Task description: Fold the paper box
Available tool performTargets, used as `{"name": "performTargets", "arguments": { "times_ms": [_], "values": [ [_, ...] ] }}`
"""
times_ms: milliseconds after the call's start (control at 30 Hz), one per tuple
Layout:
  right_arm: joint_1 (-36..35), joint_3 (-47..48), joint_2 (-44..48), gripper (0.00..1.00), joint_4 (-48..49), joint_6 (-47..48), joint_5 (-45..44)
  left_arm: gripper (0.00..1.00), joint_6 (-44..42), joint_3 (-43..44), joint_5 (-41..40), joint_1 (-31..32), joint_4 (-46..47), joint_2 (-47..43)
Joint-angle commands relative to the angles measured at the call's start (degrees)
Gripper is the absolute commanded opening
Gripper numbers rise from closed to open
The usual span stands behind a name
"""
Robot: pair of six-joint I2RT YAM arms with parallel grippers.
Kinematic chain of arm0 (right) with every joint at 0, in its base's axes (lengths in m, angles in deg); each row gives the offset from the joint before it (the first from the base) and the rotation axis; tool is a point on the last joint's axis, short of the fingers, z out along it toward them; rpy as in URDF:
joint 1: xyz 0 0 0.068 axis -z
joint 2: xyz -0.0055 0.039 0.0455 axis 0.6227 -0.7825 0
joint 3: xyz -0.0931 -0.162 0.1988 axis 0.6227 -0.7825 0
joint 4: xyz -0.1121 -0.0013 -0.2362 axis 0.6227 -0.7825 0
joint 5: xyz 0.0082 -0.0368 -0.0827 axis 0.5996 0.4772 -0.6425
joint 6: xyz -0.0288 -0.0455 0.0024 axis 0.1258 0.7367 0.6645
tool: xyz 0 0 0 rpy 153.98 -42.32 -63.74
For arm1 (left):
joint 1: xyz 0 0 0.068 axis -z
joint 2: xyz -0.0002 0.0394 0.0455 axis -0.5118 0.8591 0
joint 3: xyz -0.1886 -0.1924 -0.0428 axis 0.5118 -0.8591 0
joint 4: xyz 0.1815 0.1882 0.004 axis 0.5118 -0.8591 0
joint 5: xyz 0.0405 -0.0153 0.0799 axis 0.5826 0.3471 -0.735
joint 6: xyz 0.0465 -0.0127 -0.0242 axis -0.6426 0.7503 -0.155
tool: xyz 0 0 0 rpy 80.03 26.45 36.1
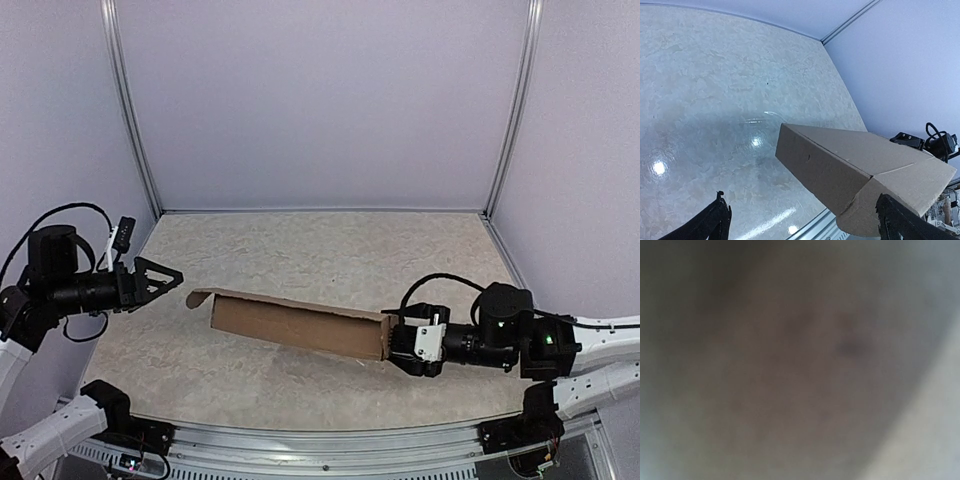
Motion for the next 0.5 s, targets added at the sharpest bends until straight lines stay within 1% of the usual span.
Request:
{"name": "performTargets", "arguments": {
  "times_ms": [0,100,267,367,467],
  "values": [
    [4.4,-2.9,-1.4,0.34,7.9,-10.8,12.0,0.99,0.8,-0.9,-4.6,-0.1,-0.5,-3.5],
    [7.0,-5.7,-2.4,0.33,12.4,-13.8,15.9,0.99,1.7,-1.6,-4.0,-0.1,1.0,-5.0],
    [10.8,-9.9,-4.3,0.31,19.3,-17.9,20.9,0.99,4.2,-3.3,-1.7,1.7,6.7,-7.6],
    [12.5,-11.9,-5.5,0.31,22.5,-20.5,23.0,0.98,3.1,-2.2,-0.8,4.6,6.3,-6.9],
    [13.5,-13.5,-6.8,0.3,24.4,-22.5,25.0,0.95,1.0,-1.0,-4.5,9.1,4.0,-4.6]
  ]
}}
